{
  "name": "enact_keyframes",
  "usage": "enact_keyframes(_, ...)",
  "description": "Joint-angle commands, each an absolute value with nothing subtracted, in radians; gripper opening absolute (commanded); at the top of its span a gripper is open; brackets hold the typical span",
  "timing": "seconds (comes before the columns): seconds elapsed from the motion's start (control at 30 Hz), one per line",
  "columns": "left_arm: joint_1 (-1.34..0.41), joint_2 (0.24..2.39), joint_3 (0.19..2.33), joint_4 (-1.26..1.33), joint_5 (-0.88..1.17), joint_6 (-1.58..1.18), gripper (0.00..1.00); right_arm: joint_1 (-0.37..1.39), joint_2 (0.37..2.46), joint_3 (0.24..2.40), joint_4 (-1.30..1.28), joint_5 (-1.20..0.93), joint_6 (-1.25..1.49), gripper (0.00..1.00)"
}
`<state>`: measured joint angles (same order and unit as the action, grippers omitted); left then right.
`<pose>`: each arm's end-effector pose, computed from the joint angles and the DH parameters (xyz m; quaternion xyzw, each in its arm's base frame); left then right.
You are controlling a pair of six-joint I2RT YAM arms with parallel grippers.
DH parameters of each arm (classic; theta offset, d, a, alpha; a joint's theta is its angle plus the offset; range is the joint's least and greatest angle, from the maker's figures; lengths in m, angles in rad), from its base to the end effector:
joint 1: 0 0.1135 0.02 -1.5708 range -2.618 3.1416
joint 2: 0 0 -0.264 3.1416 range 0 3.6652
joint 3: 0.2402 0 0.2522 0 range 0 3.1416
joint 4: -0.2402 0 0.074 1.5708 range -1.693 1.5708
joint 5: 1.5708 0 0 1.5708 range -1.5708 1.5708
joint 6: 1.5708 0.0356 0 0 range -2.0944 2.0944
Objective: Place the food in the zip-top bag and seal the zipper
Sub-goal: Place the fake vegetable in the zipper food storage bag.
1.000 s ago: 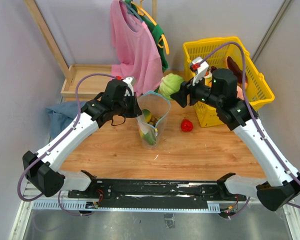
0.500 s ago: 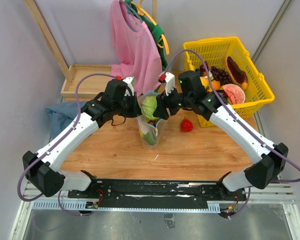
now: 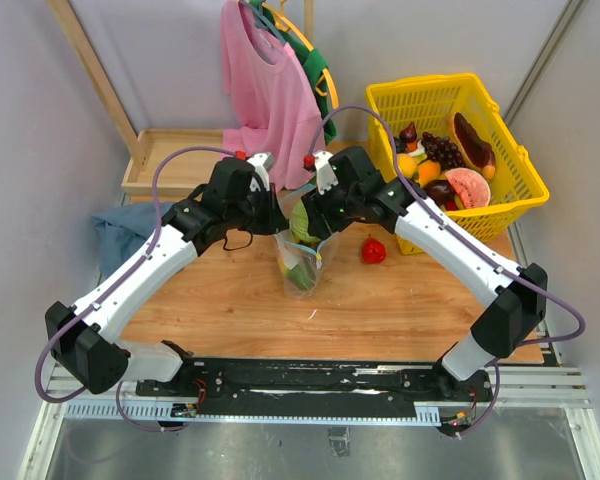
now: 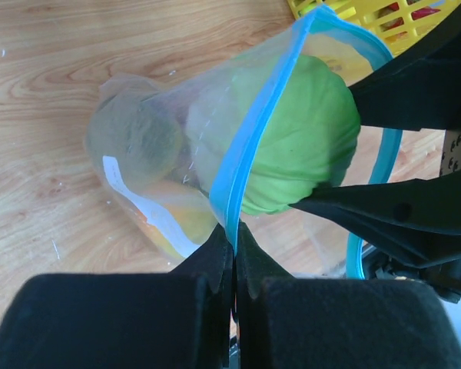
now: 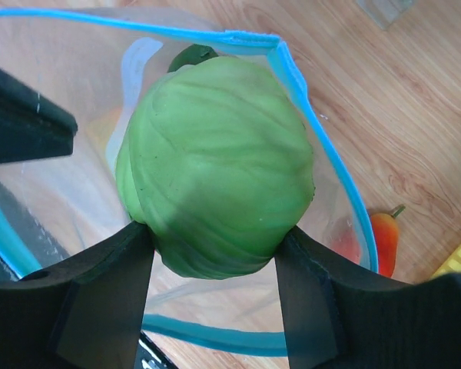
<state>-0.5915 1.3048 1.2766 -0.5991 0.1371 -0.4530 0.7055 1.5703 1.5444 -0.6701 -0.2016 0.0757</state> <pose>0.2344 -0.1633 0.3571 0.0926 0.8844 -0.2790 0.3625 0.2617 0.2323 0.3613 -0.3197 0.8437 0.2447 0.3550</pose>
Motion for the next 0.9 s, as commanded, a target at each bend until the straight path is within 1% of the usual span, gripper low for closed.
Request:
enact_keyframes(0.0, -0.594, 1.278, 1.263, -0.554, 0.184, -0.445, 0.0, 0.757, 1.605, 1.615, -0.65, -0.065, 0.125, 0.36)
enact_keyframes(0.1, -0.594, 1.276, 1.259, -0.549, 0.195, -0.447, 0.0, 0.784, 1.633, 1.629, -0.639, -0.011, 0.132, 0.52)
enact_keyframes(0.27, -0.594, 1.27, 1.245, -0.548, 0.172, -0.458, 0.0, 0.803, 1.619, 1.625, -0.594, -0.056, 0.126, 0.76)
enact_keyframes(0.37, -0.594, 1.272, 1.242, -0.55, 0.163, -0.463, 0.0, 0.803, 1.593, 1.615, -0.592, -0.061, 0.113, 0.87)
enact_keyframes(0.4, -0.594, 1.271, 1.241, -0.551, 0.157, -0.464, 0.0, 0.803, 1.579, 1.611, -0.592, -0.056, 0.107, 0.9)
enact_keyframes(0.63, -0.594, 1.264, 1.239, -0.554, 0.138, -0.468, 0.0, 0.802, 1.468, 1.577, -0.592, -0.038, 0.071, 0.93)
enact_keyframes(0.77, -0.594, 1.261, 1.238, -0.555, 0.134, -0.469, 0.0, 0.8, 1.423, 1.556, -0.613, 0.063, 0.059, 0.9)
enact_keyframes(0.87, -0.594, 1.259, 1.238, -0.557, 0.137, -0.47, 0.0, 0.788, 1.429, 1.546, -0.636, 0.106, 0.062, 0.87)
